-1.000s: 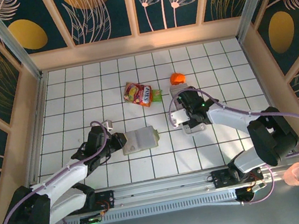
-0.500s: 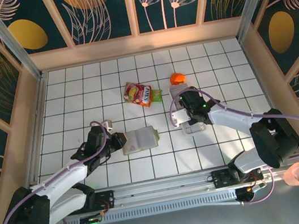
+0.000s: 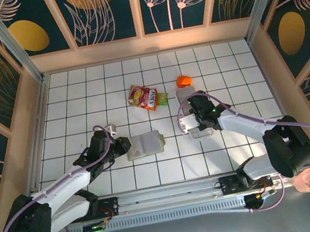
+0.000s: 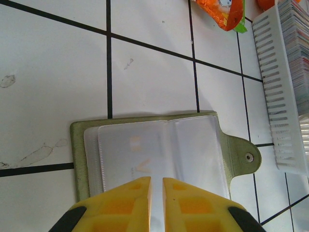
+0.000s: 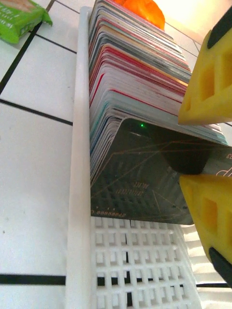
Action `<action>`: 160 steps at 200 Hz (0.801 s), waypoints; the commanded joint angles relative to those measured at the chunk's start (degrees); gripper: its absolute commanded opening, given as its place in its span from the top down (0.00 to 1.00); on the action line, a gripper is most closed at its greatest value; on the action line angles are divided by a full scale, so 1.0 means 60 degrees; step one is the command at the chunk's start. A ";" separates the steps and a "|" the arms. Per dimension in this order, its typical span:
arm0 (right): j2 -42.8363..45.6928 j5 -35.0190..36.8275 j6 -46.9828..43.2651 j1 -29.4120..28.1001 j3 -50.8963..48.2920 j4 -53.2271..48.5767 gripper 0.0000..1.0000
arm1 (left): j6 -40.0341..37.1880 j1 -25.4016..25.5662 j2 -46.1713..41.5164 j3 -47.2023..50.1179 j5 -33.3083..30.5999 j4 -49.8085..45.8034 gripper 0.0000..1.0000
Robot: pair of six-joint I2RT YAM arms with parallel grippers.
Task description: Put the credit cards into the card holder
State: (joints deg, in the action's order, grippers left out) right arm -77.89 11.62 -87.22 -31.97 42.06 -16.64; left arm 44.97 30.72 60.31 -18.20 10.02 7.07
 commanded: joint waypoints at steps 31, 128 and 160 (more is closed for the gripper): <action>0.0277 -0.0018 -0.0134 0.0040 -0.0127 0.0122 0.83 | -0.0171 0.0033 -0.0090 0.0001 -0.0088 0.0040 0.86; 0.0565 0.0007 0.0061 0.0042 0.0075 -0.0501 0.90 | -0.0103 0.0035 -0.0106 0.0026 -0.0015 0.0079 0.86; 0.0847 -0.0319 0.0552 0.0049 0.0244 -0.1308 0.95 | -0.0084 0.0036 -0.0104 0.0042 0.0000 0.0095 0.86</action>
State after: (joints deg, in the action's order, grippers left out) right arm -75.00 9.78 -86.06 -31.97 41.82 -21.45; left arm 44.99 30.72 60.31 -18.20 10.04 7.07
